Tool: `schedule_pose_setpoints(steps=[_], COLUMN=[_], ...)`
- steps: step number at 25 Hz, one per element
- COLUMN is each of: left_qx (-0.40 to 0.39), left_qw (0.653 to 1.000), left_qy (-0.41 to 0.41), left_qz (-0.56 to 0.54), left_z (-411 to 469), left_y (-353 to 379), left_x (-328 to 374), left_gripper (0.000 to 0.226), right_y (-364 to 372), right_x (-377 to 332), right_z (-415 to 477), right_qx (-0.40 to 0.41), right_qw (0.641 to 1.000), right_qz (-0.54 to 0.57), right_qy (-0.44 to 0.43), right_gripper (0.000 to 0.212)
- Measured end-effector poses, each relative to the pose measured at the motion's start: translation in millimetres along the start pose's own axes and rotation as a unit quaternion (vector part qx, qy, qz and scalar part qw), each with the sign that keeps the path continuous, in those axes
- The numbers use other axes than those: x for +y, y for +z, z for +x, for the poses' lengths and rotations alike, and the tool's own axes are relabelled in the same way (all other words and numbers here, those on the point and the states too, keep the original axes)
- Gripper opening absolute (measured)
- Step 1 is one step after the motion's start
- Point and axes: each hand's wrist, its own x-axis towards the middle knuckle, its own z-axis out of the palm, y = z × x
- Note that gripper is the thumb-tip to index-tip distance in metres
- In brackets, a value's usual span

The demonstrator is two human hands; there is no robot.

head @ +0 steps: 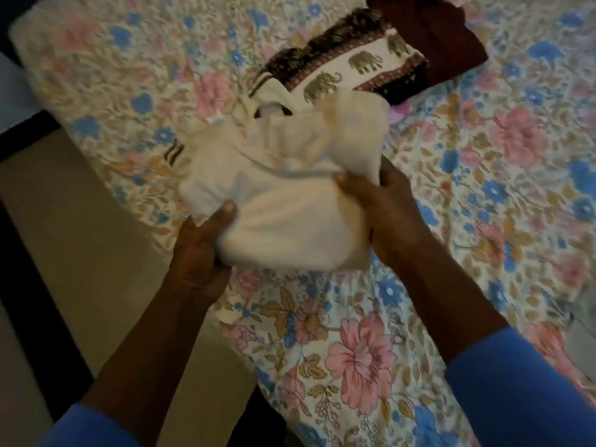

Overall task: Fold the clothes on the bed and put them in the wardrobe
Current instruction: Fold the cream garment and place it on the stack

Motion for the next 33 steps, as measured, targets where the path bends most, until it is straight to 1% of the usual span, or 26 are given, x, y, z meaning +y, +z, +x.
schedule_pose_setpoints(steps=[1,3,5,6,7,8,9,11,12,13,14,15,16,17,18,19,20,22,23,25,26,27,29,31,32,33], left_qx=[0.016,0.059,0.116,0.150,0.186,0.212,0.230,0.274,0.308,0.338,0.328,0.269,0.179,0.074,-0.038,-0.139,-0.221,-0.327,-0.360,-0.392,-0.396,-0.391,-0.364,-0.341,-0.334,-0.330], left_qw=[0.999,0.994,0.991,0.987,0.978,0.969,0.959,0.932,0.910,0.880,0.848,0.823,0.807,0.794,0.783,0.764,0.735,0.663,0.632,0.575,0.554,0.537,0.509,0.494,0.492,0.489], left_qy=[0.031,0.028,-0.027,-0.060,-0.087,-0.103,-0.104,-0.080,-0.053,-0.001,0.068,0.135,0.183,0.207,0.220,0.230,0.238,0.263,0.273,0.284,0.287,0.290,0.305,0.334,0.341,0.343], left_qz=[-0.034,-0.083,-0.056,-0.017,0.030,0.078,0.126,0.222,0.274,0.335,0.410,0.481,0.533,0.566,0.580,0.586,0.595,0.620,0.629,0.659,0.674,0.689,0.718,0.726,0.728,0.731], left_z=[11,46,74,85,95,99,102,94,82,67,49,32,16,5,0,-2,-1,7,11,17,18,16,12,8,8,8], left_y=[-6,-16,-14,-13,-15,-18,-21,-20,-14,-11,0,14,27,39,60,84,108,157,183,226,242,253,258,256,255,255], left_x=[7,20,21,21,19,17,15,13,14,13,11,3,-5,-17,-35,-57,-81,-133,-160,-212,-233,-253,-280,-290,-290,-290], left_gripper=[0.060,0.073,0.062,0.056,0.052,0.052,0.057,0.067,0.071,0.072,0.072,0.071,0.068,0.066,0.063,0.061,0.059,0.058,0.058,0.061,0.065,0.068,0.072,0.072,0.072,0.072], right_y=[17,48,60,59,58,55,52,50,51,56,55,42,27,9,-22,-59,-96,-178,-220,-302,-339,-373,-426,-465,-478,-486], right_x=[-13,-34,-38,-30,-17,-2,13,26,30,33,35,40,45,53,60,71,79,99,106,113,114,115,118,123,125,125], right_z=[31,97,144,160,169,170,172,170,164,155,142,125,104,82,58,34,10,-41,-64,-105,-121,-135,-154,-164,-165,-165], right_qx=[-0.029,-0.077,-0.090,-0.096,-0.106,-0.108,-0.089,-0.034,-0.006,0.018,0.057,0.104,0.146,0.182,0.225,0.273,0.318,0.395,0.426,0.473,0.475,0.461,0.414,0.395,0.385,0.377], right_qw=[0.999,0.994,0.984,0.976,0.968,0.963,0.964,0.971,0.970,0.970,0.969,0.968,0.966,0.961,0.951,0.938,0.921,0.875,0.844,0.770,0.738,0.715,0.684,0.657,0.652,0.645], right_qz=[-0.023,-0.068,-0.151,-0.197,-0.224,-0.234,-0.235,-0.233,-0.241,-0.242,-0.238,-0.225,-0.213,-0.206,-0.210,-0.215,-0.222,-0.276,-0.318,-0.409,-0.457,-0.498,-0.560,-0.588,-0.600,-0.619], right_qy=[-0.020,-0.048,-0.033,0.001,0.044,0.077,0.083,0.046,0.019,-0.009,-0.025,-0.032,-0.031,-0.030,-0.024,-0.014,0.005,0.048,0.073,0.127,0.146,0.167,0.218,0.258,0.260,0.245], right_gripper=[0.046,0.057,0.081,0.087,0.089,0.088,0.085,0.070,0.061,0.053,0.049,0.047,0.046,0.044,0.043,0.042,0.042,0.044,0.046,0.055,0.062,0.070,0.085,0.093,0.090,0.080])
